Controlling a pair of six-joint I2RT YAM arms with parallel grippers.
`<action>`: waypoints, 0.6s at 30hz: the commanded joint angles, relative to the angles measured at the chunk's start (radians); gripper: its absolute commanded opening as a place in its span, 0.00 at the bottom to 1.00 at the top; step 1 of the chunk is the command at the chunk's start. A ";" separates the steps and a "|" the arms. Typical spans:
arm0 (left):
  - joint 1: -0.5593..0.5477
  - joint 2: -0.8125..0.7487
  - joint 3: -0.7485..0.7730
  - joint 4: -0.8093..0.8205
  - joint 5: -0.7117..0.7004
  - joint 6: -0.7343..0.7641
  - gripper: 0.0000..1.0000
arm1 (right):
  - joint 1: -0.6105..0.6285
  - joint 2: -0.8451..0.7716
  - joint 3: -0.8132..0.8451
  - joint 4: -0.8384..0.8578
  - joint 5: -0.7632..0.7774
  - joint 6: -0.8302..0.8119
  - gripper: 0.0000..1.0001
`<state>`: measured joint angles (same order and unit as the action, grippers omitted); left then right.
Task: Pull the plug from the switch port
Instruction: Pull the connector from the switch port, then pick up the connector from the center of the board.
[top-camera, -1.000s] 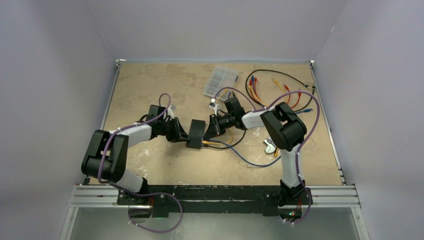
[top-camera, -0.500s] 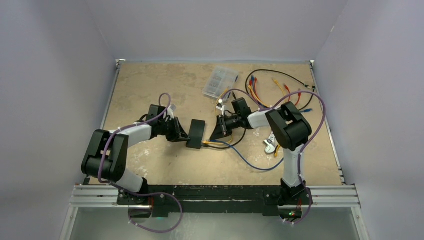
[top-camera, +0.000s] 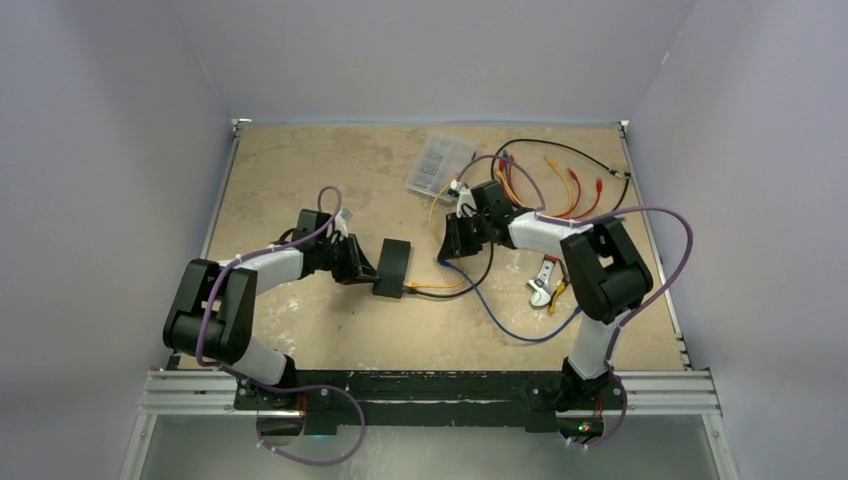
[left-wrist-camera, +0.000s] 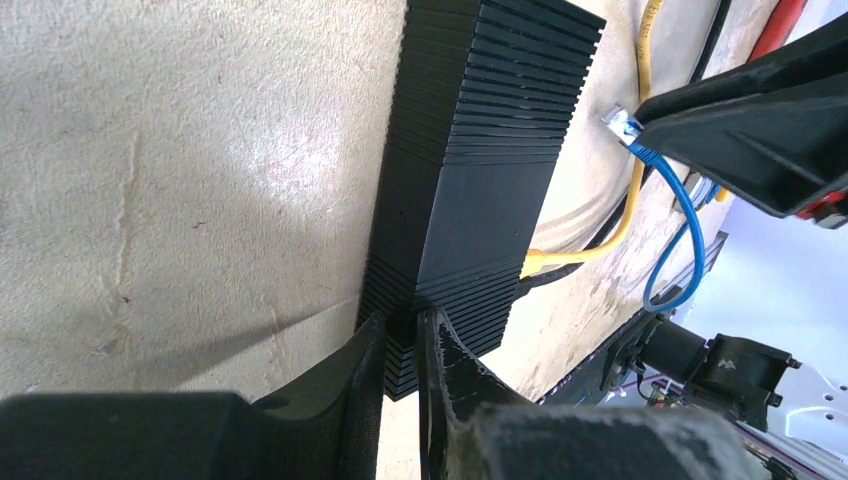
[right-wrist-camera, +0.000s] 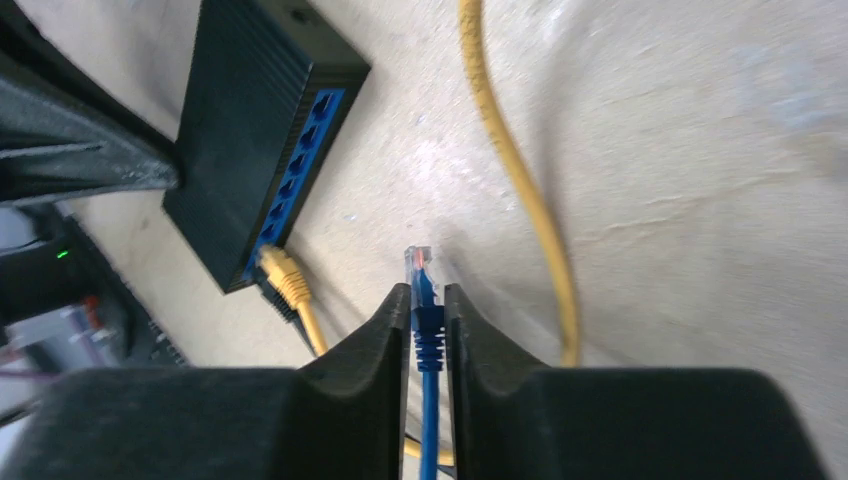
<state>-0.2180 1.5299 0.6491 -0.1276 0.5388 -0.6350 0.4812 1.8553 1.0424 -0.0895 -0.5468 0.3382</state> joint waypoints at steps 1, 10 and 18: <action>0.009 0.080 -0.045 -0.084 -0.260 0.090 0.08 | 0.015 -0.086 0.057 -0.108 0.236 -0.050 0.31; 0.009 0.086 -0.043 -0.078 -0.255 0.098 0.09 | 0.087 -0.121 0.083 -0.267 0.417 -0.027 0.41; 0.009 0.092 -0.043 -0.071 -0.247 0.101 0.09 | 0.130 -0.169 0.052 -0.336 0.465 -0.006 0.38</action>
<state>-0.2161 1.5391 0.6510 -0.1246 0.5484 -0.6315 0.5976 1.7683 1.1030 -0.3805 -0.1368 0.3153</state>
